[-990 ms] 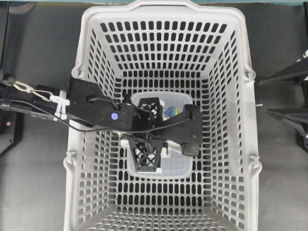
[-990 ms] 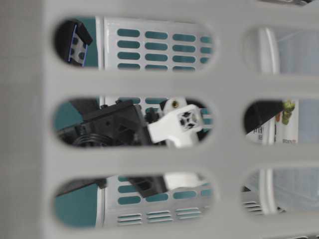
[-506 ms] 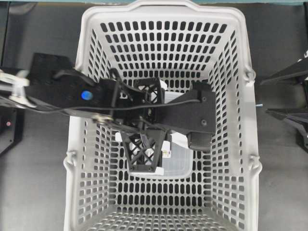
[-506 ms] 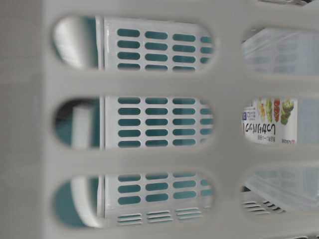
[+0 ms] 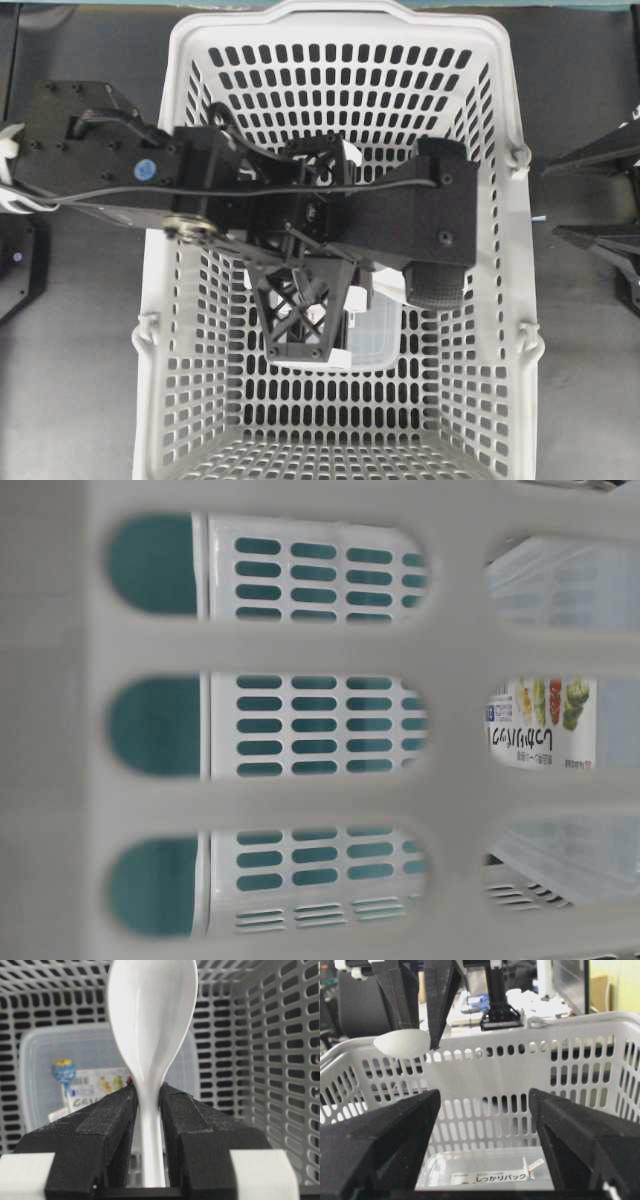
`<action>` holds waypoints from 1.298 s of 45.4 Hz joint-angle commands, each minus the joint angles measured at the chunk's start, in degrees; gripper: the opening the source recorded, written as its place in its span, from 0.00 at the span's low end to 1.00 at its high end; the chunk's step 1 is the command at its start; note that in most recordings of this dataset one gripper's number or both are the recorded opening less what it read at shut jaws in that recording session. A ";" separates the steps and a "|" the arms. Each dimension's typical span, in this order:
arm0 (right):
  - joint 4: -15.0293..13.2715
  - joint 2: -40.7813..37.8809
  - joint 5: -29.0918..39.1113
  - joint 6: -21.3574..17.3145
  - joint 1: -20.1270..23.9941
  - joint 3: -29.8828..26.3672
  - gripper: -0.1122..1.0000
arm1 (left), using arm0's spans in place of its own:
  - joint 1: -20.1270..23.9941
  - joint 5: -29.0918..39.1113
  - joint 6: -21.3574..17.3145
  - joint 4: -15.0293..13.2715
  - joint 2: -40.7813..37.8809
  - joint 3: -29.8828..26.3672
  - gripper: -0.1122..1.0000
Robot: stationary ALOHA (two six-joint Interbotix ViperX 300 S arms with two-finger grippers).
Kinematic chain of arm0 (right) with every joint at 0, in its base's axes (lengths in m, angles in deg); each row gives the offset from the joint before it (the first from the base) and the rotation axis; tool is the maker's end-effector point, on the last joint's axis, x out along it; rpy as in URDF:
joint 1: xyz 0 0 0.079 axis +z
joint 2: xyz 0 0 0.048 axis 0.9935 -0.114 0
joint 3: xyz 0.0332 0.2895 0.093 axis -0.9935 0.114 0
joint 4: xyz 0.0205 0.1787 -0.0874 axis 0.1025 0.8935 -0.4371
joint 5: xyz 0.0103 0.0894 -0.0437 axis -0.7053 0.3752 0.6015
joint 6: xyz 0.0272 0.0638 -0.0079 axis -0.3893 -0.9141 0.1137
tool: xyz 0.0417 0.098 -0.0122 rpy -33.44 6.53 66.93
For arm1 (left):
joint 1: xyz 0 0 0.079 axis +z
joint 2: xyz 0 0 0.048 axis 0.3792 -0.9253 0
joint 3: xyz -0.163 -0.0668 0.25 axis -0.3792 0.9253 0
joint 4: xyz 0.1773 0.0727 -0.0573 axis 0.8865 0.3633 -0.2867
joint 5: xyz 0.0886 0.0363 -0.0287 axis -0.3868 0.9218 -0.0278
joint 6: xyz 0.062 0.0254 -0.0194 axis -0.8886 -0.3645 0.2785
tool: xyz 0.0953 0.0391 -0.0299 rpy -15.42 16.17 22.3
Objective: Pick up the chinese spoon from the shopping basket with the left arm.
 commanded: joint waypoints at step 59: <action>0.09 -0.26 -0.26 -0.09 0.26 -0.79 0.72 | 0.09 3.52 0.18 0.18 -0.26 -3.16 0.24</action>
